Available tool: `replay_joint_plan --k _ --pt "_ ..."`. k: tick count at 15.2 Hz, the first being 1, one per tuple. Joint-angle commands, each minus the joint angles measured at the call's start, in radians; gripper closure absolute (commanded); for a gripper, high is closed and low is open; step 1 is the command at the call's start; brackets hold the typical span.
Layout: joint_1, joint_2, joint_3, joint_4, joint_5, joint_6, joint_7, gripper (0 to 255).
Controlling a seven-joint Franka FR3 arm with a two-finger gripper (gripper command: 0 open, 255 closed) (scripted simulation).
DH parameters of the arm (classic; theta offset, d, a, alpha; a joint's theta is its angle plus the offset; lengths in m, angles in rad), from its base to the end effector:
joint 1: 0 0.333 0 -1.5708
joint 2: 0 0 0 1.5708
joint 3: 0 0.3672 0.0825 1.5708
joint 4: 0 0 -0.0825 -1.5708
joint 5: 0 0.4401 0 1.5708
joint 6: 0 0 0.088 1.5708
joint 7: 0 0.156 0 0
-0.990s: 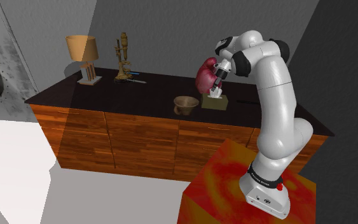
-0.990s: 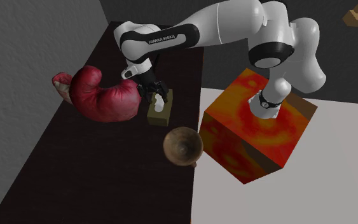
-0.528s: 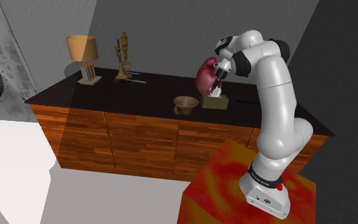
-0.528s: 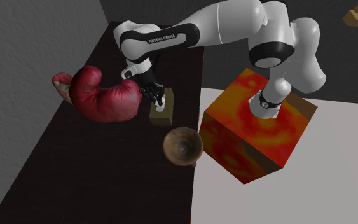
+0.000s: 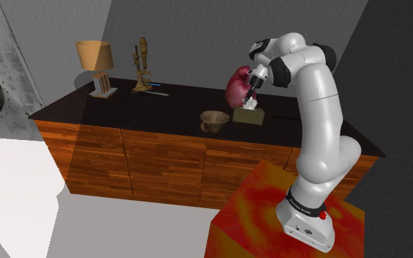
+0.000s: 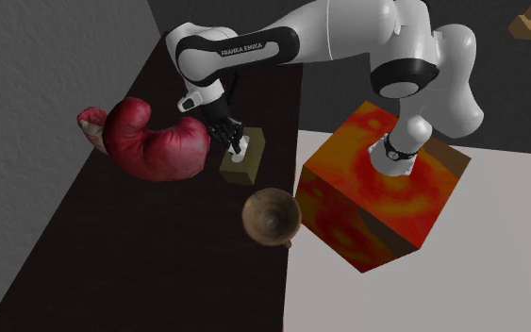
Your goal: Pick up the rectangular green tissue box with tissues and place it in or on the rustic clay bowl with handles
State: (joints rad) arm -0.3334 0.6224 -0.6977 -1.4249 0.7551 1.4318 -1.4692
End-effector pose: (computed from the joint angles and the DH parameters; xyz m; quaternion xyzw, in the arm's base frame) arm 0.5291 -0.4906 0.3541 -0.9422 -0.1737 -0.0968 0.2696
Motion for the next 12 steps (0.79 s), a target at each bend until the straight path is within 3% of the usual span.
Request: replay_joint_plan --k 1,12 --pt "-0.003 -0.007 -0.002 0.016 -0.004 -0.019 0.01 255" --pt "-0.026 -0.037 -0.009 0.123 -0.014 -0.129 0.071 255"
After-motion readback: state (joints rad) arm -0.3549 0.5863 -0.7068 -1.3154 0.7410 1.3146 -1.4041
